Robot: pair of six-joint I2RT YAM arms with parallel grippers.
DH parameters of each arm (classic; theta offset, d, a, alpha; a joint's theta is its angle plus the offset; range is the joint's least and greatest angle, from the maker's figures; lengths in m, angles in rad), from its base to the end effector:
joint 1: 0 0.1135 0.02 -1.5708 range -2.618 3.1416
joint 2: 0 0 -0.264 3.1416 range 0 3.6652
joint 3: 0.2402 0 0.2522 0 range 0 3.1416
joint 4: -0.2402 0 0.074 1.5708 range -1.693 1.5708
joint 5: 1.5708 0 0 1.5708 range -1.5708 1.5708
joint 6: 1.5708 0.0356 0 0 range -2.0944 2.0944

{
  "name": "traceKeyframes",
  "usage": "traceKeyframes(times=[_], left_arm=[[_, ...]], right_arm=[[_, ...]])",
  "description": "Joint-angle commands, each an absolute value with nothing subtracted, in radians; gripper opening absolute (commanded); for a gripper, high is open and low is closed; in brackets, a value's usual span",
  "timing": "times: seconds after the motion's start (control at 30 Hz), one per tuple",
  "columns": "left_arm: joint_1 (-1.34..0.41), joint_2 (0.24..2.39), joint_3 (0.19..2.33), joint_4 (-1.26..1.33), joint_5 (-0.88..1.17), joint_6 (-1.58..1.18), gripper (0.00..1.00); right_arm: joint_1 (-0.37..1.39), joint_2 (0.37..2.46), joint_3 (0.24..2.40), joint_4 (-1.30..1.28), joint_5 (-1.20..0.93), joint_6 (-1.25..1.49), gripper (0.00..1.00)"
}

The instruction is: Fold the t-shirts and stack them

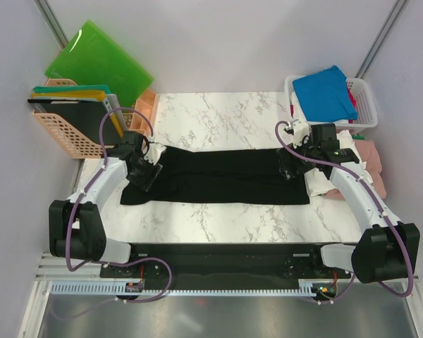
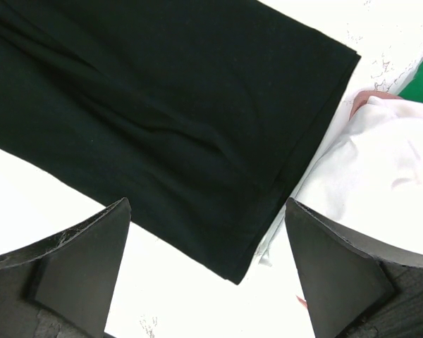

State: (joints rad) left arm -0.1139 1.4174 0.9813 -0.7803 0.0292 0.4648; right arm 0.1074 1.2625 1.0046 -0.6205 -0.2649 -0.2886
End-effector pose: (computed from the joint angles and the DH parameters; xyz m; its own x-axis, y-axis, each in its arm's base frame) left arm 0.2632 -0.0312 0.2225 -0.7775 0.5399 -0.3225 0.5282 0.8389 0.1311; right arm 0.2587 0.0373 0.2772 -0.6569 -0.3471 -0.6693 -0.4763 0.8792 0.0115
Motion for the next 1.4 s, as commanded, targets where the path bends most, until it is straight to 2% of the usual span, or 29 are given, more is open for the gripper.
traceKeyframes(times=[0.0,0.17,0.43,0.53,0.57,0.63,1.2,1.23,1.3,1.33,1.37], left_arm=[[-0.118,1.370,0.966,-0.687,0.054,0.459,0.66],[-0.118,1.474,1.000,-0.658,0.060,0.442,0.61],[-0.118,1.581,1.008,-0.601,0.042,0.436,0.61],[-0.118,1.583,1.008,-0.591,0.032,0.434,0.36],[-0.118,1.579,1.008,-0.591,0.031,0.433,0.20],[-0.118,1.560,1.009,-0.594,0.020,0.433,0.02],[-0.118,1.445,0.951,-0.704,-0.023,0.428,0.02],[-0.118,1.437,0.945,-0.709,-0.023,0.429,0.06],[-0.118,1.430,0.936,-0.715,-0.026,0.423,0.23],[-0.118,1.425,0.936,-0.724,-0.028,0.422,0.45],[-0.118,1.424,0.930,-0.727,-0.029,0.419,0.51]], right_arm=[[0.107,1.249,1.000,-0.600,-0.282,-0.302,0.98],[0.107,1.246,0.985,-0.601,-0.267,-0.313,0.98],[0.107,1.229,0.966,-0.604,-0.244,-0.328,0.98],[0.107,1.232,0.963,-0.604,-0.248,-0.330,0.98],[0.107,1.233,0.962,-0.603,-0.250,-0.330,0.98],[0.106,1.242,0.960,-0.600,-0.255,-0.334,0.98],[0.107,1.292,0.979,-0.588,-0.275,-0.334,0.98],[0.107,1.292,0.980,-0.588,-0.278,-0.331,0.98],[0.107,1.295,0.988,-0.589,-0.282,-0.328,0.98],[0.107,1.296,0.991,-0.591,-0.285,-0.327,0.98],[0.107,1.295,0.994,-0.594,-0.287,-0.327,0.98]])
